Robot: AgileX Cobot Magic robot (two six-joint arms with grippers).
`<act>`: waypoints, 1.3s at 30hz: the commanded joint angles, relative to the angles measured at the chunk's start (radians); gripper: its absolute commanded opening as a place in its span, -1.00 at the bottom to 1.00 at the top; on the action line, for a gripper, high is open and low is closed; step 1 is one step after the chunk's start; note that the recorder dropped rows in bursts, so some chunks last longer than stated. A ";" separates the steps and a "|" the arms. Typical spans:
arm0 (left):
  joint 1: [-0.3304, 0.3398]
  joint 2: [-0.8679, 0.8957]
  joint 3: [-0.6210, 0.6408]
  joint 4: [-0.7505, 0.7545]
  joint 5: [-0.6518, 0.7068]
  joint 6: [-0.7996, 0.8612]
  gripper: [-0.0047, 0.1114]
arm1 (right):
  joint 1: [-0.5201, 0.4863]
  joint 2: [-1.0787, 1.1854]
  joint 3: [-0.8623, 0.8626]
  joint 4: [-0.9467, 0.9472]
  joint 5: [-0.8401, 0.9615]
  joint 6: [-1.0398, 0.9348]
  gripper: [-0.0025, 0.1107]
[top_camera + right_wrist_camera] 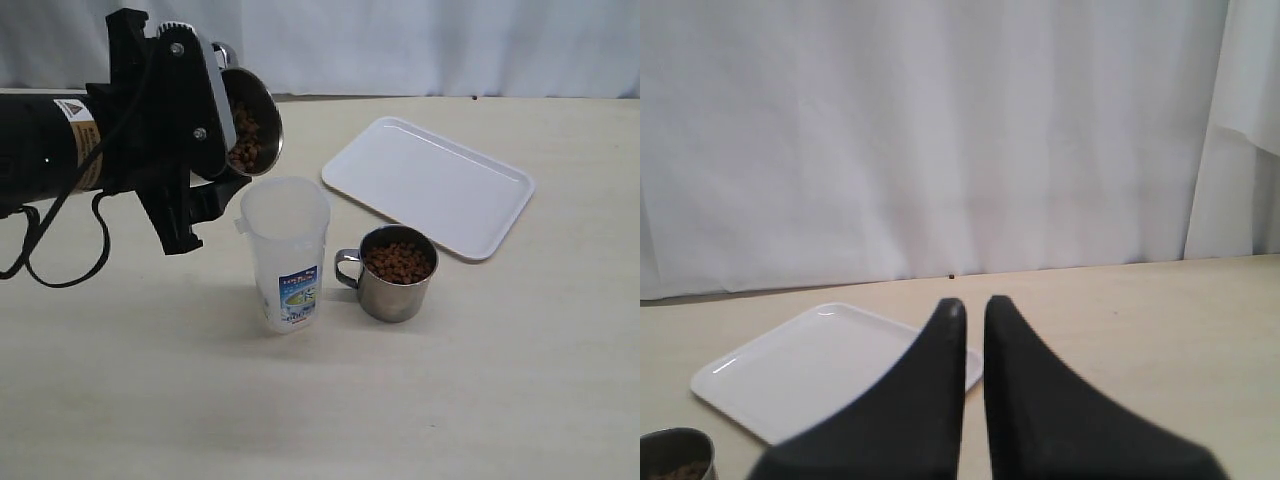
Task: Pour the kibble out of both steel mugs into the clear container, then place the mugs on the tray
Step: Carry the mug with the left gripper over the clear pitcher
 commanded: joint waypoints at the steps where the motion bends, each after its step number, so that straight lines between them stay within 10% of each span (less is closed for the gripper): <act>1: -0.008 -0.007 -0.007 -0.006 0.011 0.006 -0.92 | 0.002 -0.004 0.003 0.000 -0.001 -0.008 -0.87; 39: -0.008 0.040 -0.006 0.082 -0.019 0.084 -0.92 | 0.002 -0.004 0.003 0.000 -0.001 -0.008 -0.87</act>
